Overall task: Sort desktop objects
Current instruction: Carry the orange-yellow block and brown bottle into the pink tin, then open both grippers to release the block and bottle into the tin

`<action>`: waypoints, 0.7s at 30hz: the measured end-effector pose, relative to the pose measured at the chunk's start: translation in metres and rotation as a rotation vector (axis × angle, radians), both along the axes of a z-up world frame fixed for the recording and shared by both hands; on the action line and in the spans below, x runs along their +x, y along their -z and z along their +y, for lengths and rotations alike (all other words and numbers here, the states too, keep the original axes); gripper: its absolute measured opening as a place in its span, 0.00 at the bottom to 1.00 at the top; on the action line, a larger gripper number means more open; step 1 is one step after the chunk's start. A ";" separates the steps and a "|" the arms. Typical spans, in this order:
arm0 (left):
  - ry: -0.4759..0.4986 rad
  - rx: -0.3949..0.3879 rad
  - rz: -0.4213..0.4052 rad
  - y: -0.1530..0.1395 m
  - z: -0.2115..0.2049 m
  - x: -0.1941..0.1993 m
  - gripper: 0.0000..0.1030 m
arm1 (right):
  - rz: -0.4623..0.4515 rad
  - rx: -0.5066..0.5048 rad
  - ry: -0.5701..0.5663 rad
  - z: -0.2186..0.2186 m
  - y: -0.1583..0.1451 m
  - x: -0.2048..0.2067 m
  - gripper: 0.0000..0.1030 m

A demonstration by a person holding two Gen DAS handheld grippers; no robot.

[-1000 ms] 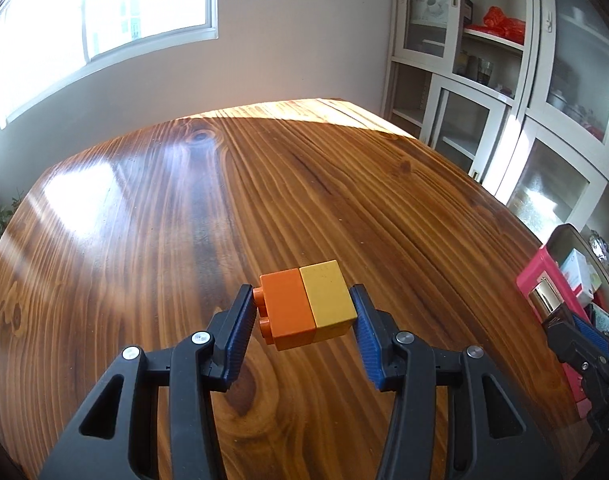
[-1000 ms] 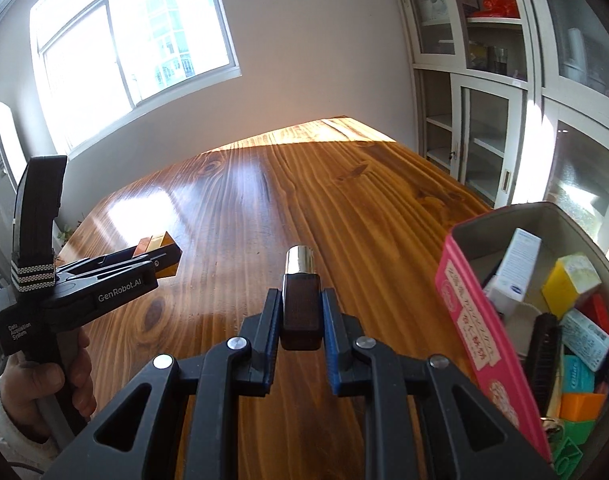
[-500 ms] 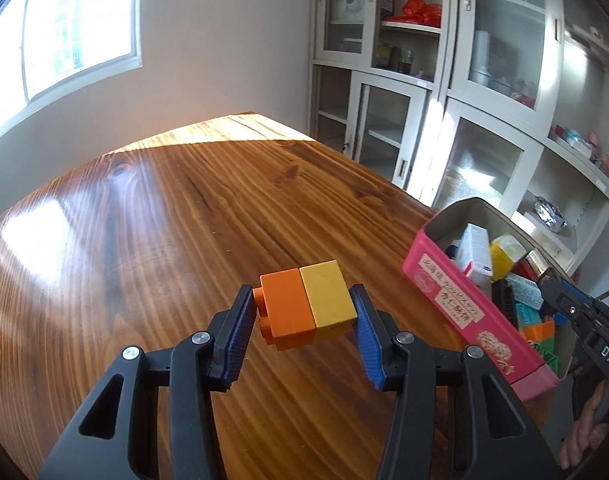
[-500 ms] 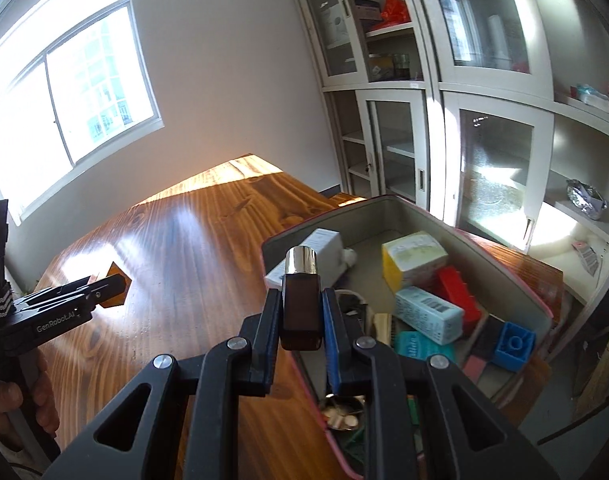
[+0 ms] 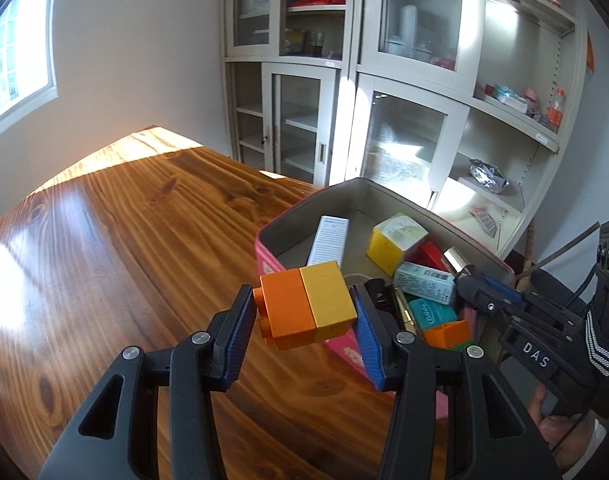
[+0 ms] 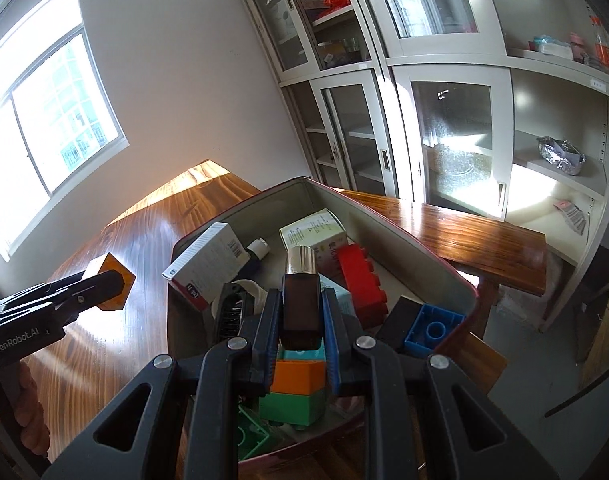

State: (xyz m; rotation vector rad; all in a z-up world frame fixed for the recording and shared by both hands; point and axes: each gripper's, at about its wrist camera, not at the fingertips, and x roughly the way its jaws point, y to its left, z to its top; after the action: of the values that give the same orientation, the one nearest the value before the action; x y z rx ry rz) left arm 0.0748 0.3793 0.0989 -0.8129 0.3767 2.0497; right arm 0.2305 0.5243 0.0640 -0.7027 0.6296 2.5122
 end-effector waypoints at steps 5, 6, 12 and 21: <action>0.050 -0.014 0.017 0.000 0.023 0.015 0.50 | 0.010 0.002 -0.003 0.010 0.001 0.003 0.22; 0.056 -0.018 0.015 0.001 0.027 0.016 0.50 | 0.010 0.005 -0.004 0.011 0.001 0.003 0.22; 0.082 -0.037 -0.007 0.010 0.047 0.019 0.50 | 0.011 0.001 -0.018 0.016 0.003 0.003 0.22; 0.113 -0.065 -0.084 0.023 0.064 0.016 0.50 | 0.017 0.002 -0.032 0.017 0.002 0.001 0.22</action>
State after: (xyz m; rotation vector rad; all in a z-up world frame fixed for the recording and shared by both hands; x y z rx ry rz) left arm 0.0908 0.4429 0.0761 -0.8934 0.4344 1.9004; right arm 0.2314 0.5411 0.0617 -0.6965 0.6263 2.5502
